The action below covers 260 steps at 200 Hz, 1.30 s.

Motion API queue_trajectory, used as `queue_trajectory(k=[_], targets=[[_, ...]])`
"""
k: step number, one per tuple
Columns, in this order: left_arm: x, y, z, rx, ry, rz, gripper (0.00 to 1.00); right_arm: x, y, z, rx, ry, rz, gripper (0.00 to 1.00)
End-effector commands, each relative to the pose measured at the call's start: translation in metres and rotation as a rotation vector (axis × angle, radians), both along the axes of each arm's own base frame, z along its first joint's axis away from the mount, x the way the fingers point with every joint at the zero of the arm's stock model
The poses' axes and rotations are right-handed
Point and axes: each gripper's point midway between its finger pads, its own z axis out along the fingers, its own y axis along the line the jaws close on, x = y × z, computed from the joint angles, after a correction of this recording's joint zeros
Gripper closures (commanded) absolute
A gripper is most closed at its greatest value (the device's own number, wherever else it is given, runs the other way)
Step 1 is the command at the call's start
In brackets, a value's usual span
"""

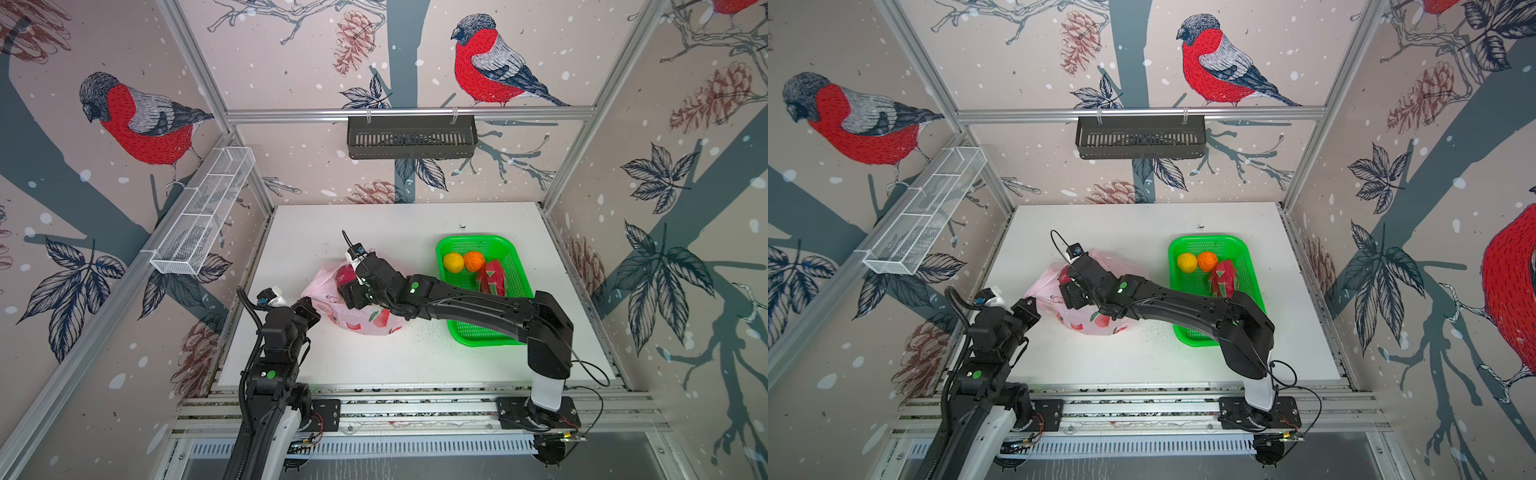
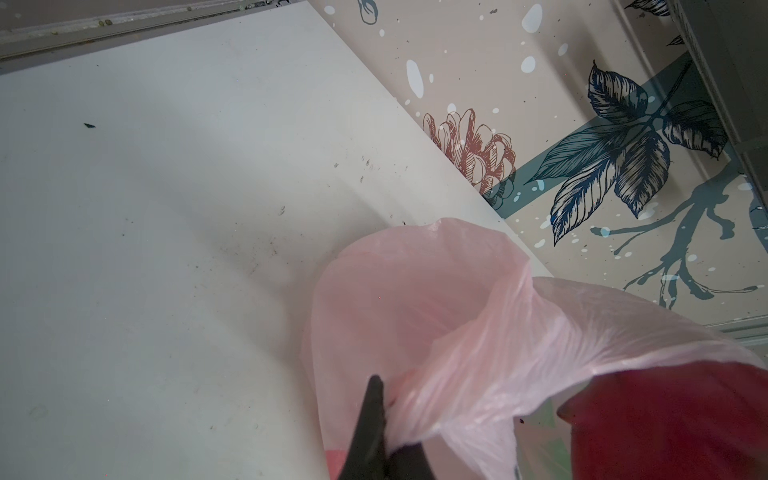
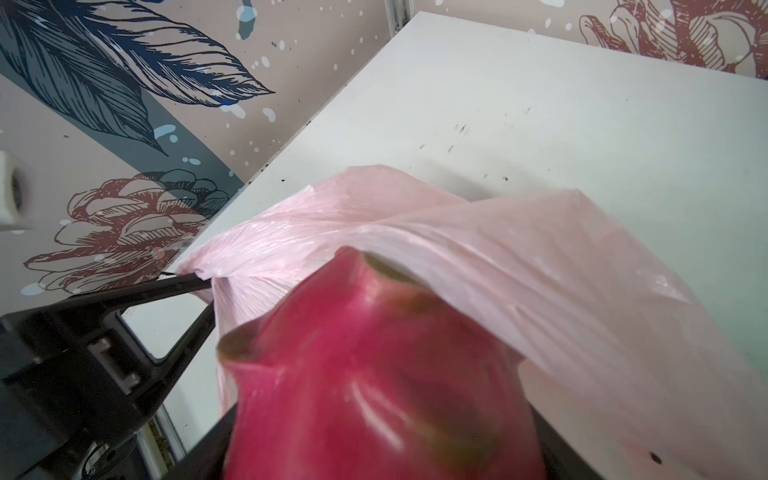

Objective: Untie the knot of the plastic bag and take out the fruit
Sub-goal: 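Lift the dragon fruit up out of the bag while the left holds the rim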

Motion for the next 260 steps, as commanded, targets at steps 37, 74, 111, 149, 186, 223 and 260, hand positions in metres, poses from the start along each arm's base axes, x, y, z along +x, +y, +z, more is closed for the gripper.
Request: queue_trajectory(k=[37,74,111,149,186,223,260], targets=[[0.0,0.008,0.01,0.036,-0.038,0.032,1.0,0.002,0.008,0.046,0.108,-0.084,0.0,0.37],[-0.002,0.008,0.006,0.034,-0.029,0.033,1.0,0.004,0.015,0.069,0.163,-0.126,0.0,0.37],[-0.004,0.009,0.005,0.038,-0.026,0.037,1.0,0.009,0.021,0.093,0.231,-0.19,0.004,0.37],[-0.004,0.008,0.004,0.037,-0.028,0.034,1.0,0.014,0.03,0.11,0.241,-0.227,0.009,0.37],[-0.003,0.007,0.001,0.034,-0.023,0.029,1.0,0.019,0.032,0.121,0.256,-0.25,0.0,0.37],[-0.002,0.006,0.001,0.026,-0.031,0.025,1.0,0.03,0.026,0.135,0.255,-0.285,-0.034,0.37],[-0.002,0.006,0.004,0.039,-0.031,0.022,1.0,0.049,0.006,0.149,0.258,-0.315,-0.093,0.37]])
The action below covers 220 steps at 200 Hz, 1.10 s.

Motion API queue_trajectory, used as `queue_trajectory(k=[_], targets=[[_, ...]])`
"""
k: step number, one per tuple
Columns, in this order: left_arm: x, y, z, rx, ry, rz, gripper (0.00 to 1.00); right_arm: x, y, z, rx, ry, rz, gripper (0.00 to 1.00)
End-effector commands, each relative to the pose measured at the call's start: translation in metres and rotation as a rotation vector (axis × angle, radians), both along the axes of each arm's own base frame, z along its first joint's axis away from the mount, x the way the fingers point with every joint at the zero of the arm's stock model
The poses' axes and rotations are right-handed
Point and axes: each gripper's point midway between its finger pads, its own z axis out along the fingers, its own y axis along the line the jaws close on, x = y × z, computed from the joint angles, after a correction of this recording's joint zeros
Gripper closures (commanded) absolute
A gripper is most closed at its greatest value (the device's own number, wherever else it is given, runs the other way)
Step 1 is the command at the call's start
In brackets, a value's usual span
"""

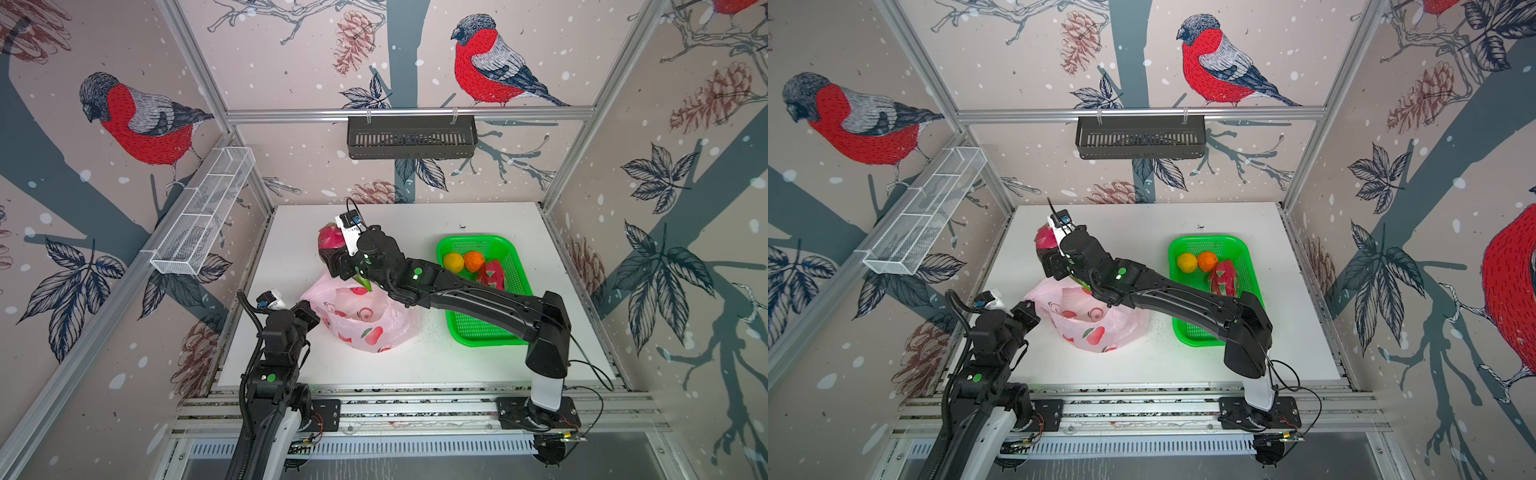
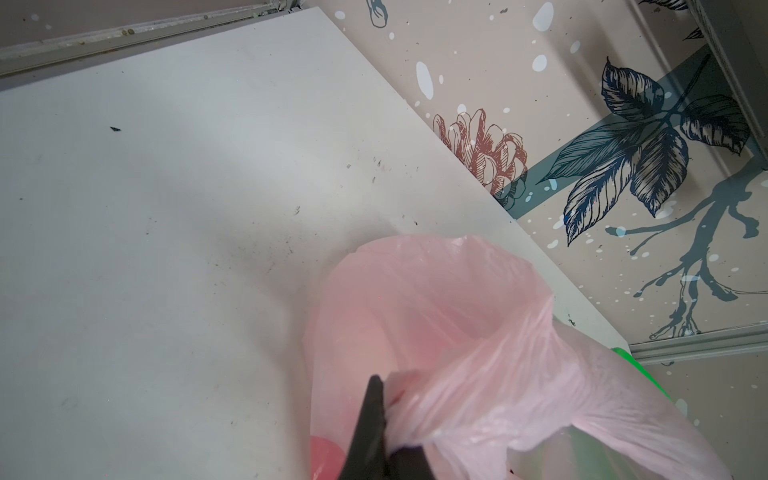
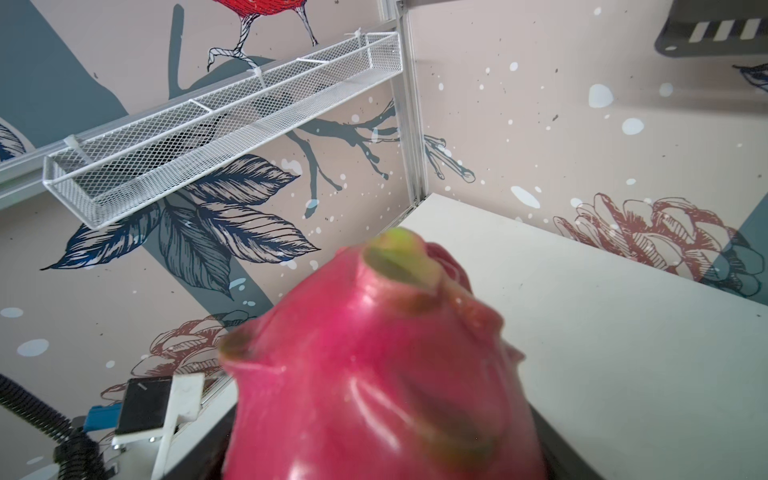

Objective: Untie the knot of the plastic bag and take out the fruit
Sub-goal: 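Lift the dragon fruit up out of the bag while the left holds the rim, then carry the dragon fruit with the right gripper over the green basket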

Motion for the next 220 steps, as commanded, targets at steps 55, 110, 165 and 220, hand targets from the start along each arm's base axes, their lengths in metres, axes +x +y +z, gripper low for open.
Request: queue_trajectory(k=[55,110,165,220], targets=[[0.003,0.003,0.013,0.017,-0.042,0.012,1.0,0.045,-0.064,0.032,0.01,-0.07,-0.196,0.37],[0.004,0.003,0.013,0.023,-0.04,0.01,1.0,0.067,-0.129,0.02,-0.021,-0.054,-0.338,0.37],[0.007,0.001,0.009,0.018,-0.03,0.0,1.0,0.072,-0.19,0.005,-0.049,-0.024,-0.463,0.37],[0.007,0.001,0.009,0.022,-0.024,-0.004,1.0,0.065,-0.243,-0.006,-0.042,0.007,-0.564,0.37]])
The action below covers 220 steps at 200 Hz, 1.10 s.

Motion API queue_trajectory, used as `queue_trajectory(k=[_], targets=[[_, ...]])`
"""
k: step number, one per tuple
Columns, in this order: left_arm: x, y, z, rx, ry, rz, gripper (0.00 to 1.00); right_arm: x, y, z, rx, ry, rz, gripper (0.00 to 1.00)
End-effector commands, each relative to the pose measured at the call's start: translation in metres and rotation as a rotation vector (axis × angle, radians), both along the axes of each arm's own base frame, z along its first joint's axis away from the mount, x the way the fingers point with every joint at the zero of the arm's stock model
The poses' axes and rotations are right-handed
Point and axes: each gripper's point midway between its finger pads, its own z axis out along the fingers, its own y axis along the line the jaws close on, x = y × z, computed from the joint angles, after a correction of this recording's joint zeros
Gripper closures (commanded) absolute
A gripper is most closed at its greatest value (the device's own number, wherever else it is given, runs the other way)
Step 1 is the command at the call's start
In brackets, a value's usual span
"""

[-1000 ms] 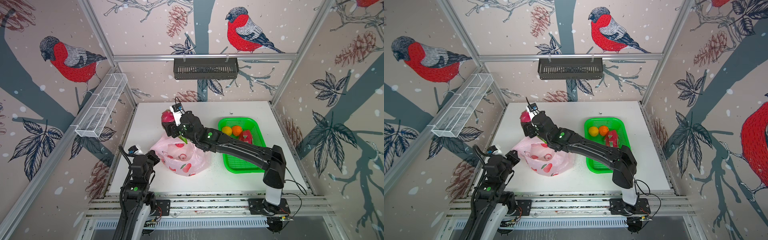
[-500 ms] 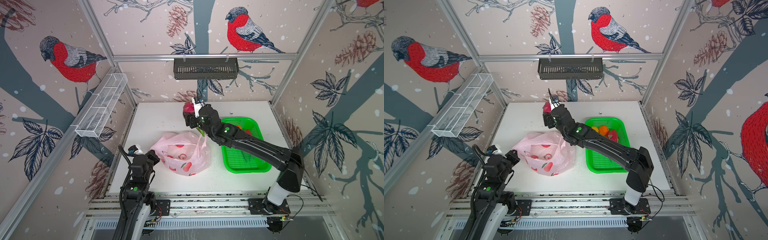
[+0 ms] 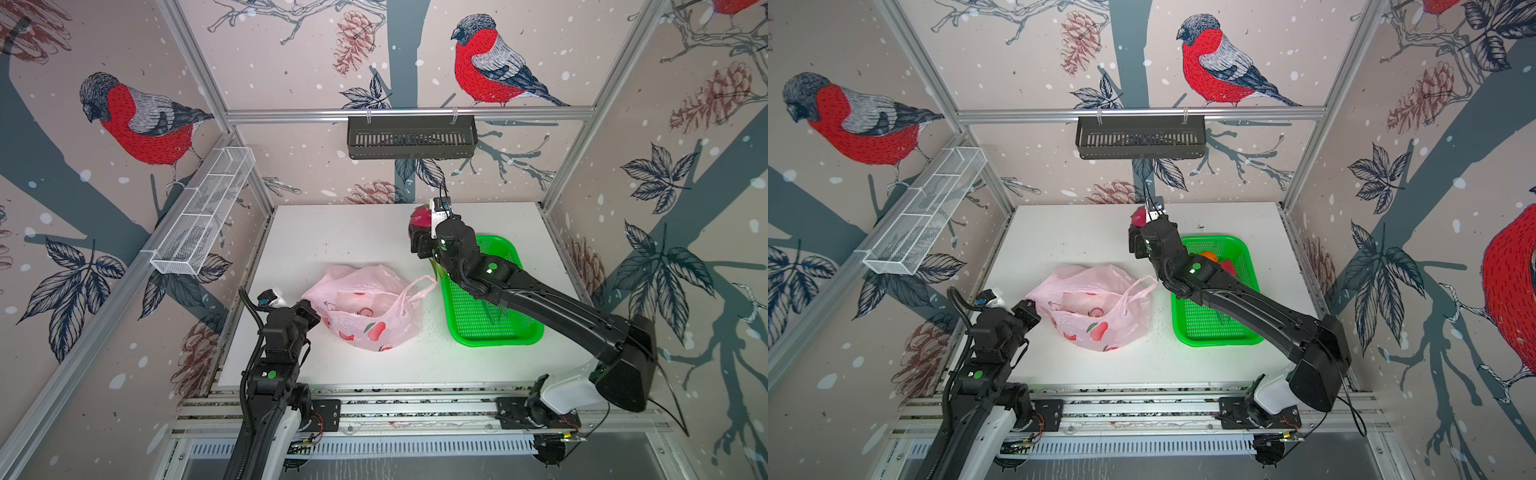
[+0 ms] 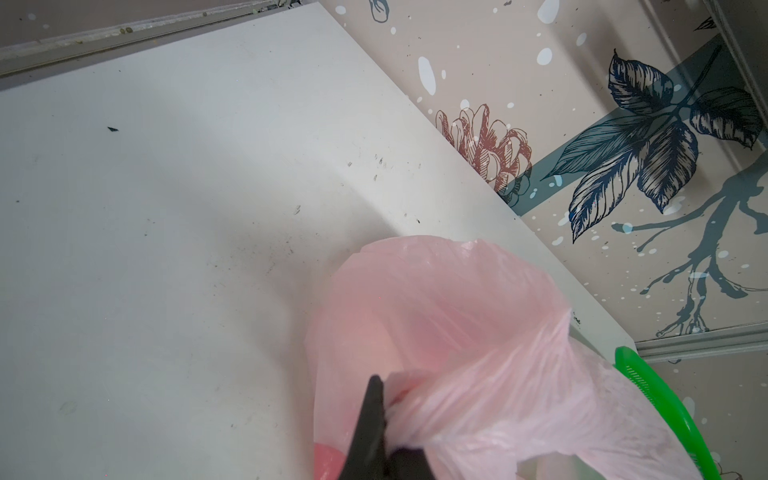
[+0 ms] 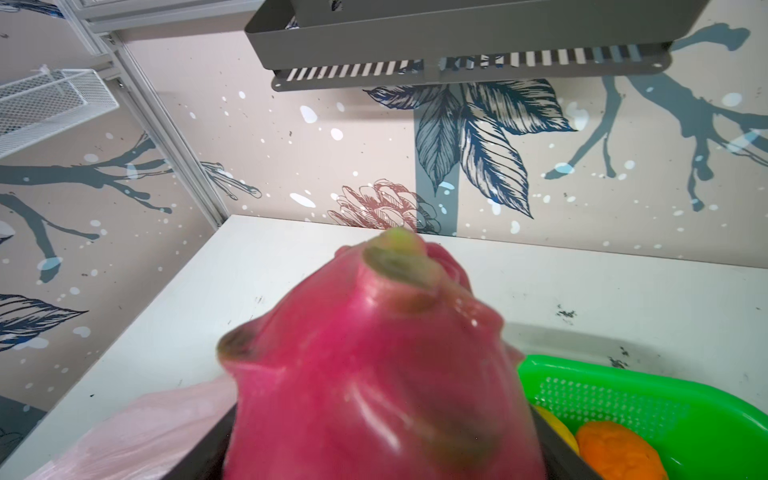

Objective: Untie the knot of the plastic bag and take out the fruit
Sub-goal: 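Carry the dragon fruit with the right gripper over the green basket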

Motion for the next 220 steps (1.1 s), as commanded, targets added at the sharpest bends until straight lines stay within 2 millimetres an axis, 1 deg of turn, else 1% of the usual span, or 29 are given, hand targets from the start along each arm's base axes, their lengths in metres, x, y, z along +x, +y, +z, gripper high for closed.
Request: queue_trajectory(k=[1,48,76,92,93,96,104,138,220], targets=[[0.004,0.001,0.01,0.013,-0.038,0.0,1.0,-0.001,-0.021,0.003,0.039,-0.005,-0.065,0.37],[0.005,0.001,0.006,0.011,-0.028,-0.002,1.0,-0.006,-0.063,-0.005,0.032,0.011,-0.162,0.37],[0.005,0.0,0.006,0.008,-0.031,-0.004,1.0,-0.005,-0.086,-0.015,0.028,0.03,-0.217,0.37],[0.005,0.001,0.007,0.011,-0.033,-0.002,1.0,-0.004,-0.094,-0.03,0.015,0.058,-0.24,0.37],[0.005,0.001,0.007,0.011,-0.033,-0.002,1.0,-0.005,-0.097,-0.026,0.025,0.052,-0.241,0.37],[0.005,0.001,0.007,0.011,-0.031,-0.003,1.0,-0.007,-0.099,-0.024,0.033,0.048,-0.244,0.37],[0.005,0.001,0.008,0.012,-0.035,-0.003,1.0,-0.007,-0.103,-0.028,0.035,0.055,-0.254,0.37],[0.006,0.0,0.007,0.012,-0.034,-0.005,1.0,-0.007,-0.114,-0.048,0.029,0.094,-0.284,0.37],[0.004,0.001,0.012,0.018,-0.045,-0.001,1.0,-0.007,-0.121,-0.086,0.03,0.164,-0.307,0.37]])
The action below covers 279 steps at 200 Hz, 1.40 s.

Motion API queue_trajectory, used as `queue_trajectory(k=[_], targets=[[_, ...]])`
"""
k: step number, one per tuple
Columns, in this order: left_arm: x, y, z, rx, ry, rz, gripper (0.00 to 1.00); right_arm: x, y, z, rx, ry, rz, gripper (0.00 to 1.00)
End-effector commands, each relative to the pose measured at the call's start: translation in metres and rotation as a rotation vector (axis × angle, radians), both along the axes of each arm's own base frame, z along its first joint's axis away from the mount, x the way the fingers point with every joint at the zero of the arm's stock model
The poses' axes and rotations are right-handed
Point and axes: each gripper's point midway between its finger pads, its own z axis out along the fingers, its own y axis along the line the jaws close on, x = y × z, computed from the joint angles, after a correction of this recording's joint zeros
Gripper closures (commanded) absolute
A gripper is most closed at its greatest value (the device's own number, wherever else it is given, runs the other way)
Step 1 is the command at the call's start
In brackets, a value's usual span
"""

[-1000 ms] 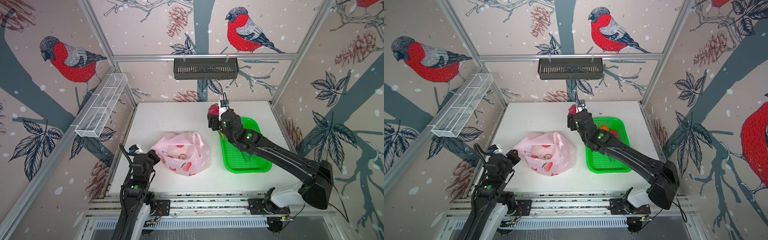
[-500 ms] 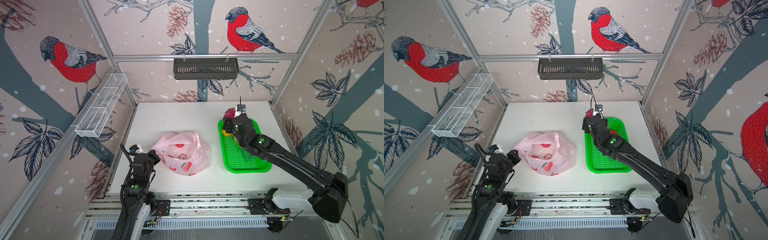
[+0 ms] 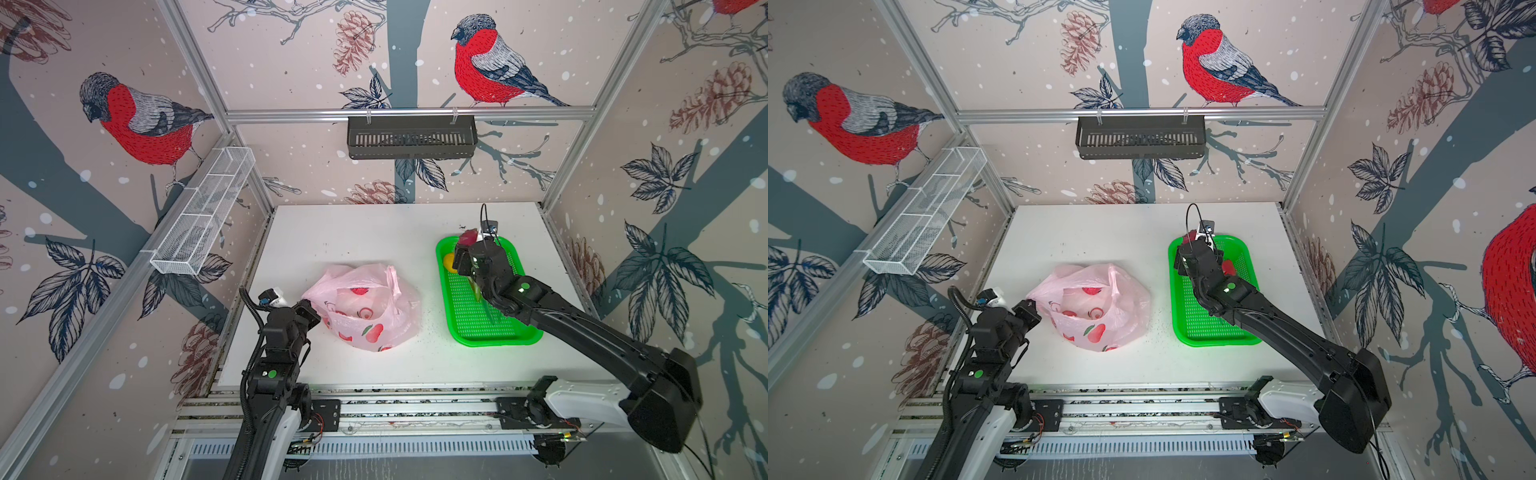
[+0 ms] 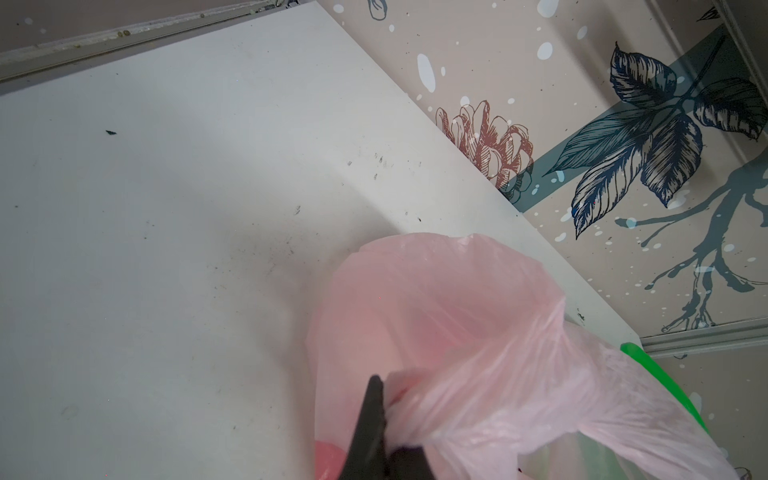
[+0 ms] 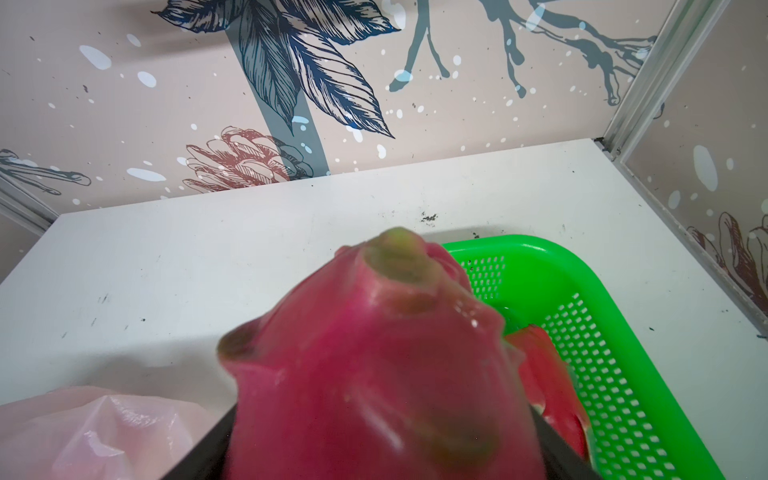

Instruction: Untie the knot of the plastic bag and take out the fruit

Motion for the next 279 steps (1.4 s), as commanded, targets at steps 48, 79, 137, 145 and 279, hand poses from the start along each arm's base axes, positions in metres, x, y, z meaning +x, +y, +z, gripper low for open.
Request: queue_trajectory(k=[48,79,137,145,279], targets=[[0.004,0.001,0.014,0.007,-0.042,0.001,1.0,0.004,-0.006,-0.028,0.046,0.052,-0.037,0.37],[0.004,0.001,0.014,0.005,-0.043,0.002,1.0,0.008,-0.009,-0.046,0.04,0.093,-0.042,0.37],[0.003,0.0,0.014,0.004,-0.041,-0.001,1.0,0.014,-0.015,-0.074,0.038,0.154,-0.047,0.37],[0.003,0.001,0.014,0.004,-0.039,0.0,1.0,0.015,-0.016,-0.077,0.038,0.16,-0.048,0.37],[0.002,0.003,0.01,0.002,-0.028,0.014,1.0,0.026,-0.018,-0.118,0.028,0.245,-0.04,0.37]])
